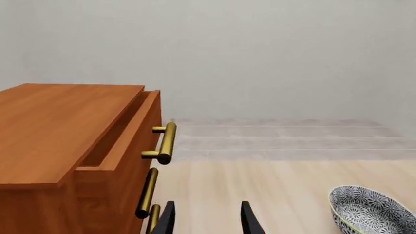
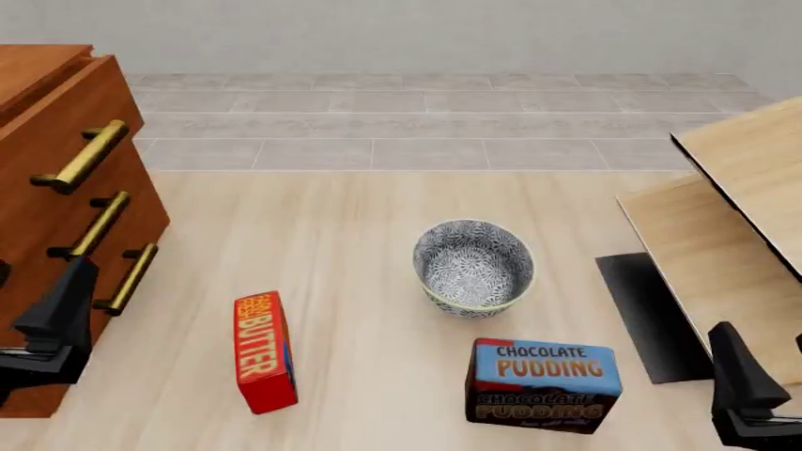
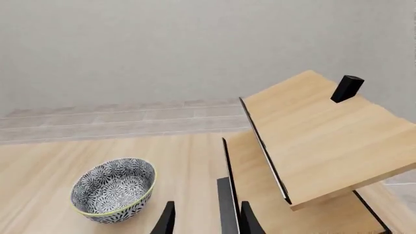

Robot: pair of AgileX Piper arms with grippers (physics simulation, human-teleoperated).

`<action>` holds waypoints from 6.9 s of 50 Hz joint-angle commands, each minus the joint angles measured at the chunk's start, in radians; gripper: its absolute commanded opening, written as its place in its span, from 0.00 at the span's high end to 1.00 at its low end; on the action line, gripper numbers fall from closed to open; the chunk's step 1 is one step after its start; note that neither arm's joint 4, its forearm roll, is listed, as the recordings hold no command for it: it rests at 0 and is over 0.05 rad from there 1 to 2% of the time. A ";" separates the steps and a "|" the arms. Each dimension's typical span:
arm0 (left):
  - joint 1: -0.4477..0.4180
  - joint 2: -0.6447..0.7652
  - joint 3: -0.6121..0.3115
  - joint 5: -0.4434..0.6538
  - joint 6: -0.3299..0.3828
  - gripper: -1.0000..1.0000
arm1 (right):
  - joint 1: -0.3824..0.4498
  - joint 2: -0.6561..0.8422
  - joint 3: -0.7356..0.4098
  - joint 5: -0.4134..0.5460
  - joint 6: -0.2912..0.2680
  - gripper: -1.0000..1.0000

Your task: Close the top drawer of the cabinet and put the bowl on top of it.

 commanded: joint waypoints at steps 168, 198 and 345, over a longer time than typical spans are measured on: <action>0.384 0.693 -0.310 -0.375 0.048 0.00 | -0.015 -0.001 0.001 0.001 0.034 0.00; 0.117 0.142 -0.284 0.014 0.089 0.00 | -0.013 -0.001 0.001 0.000 0.037 0.00; -0.302 0.408 -0.673 0.307 0.146 0.00 | -0.007 -0.003 -0.001 -0.011 0.019 0.00</action>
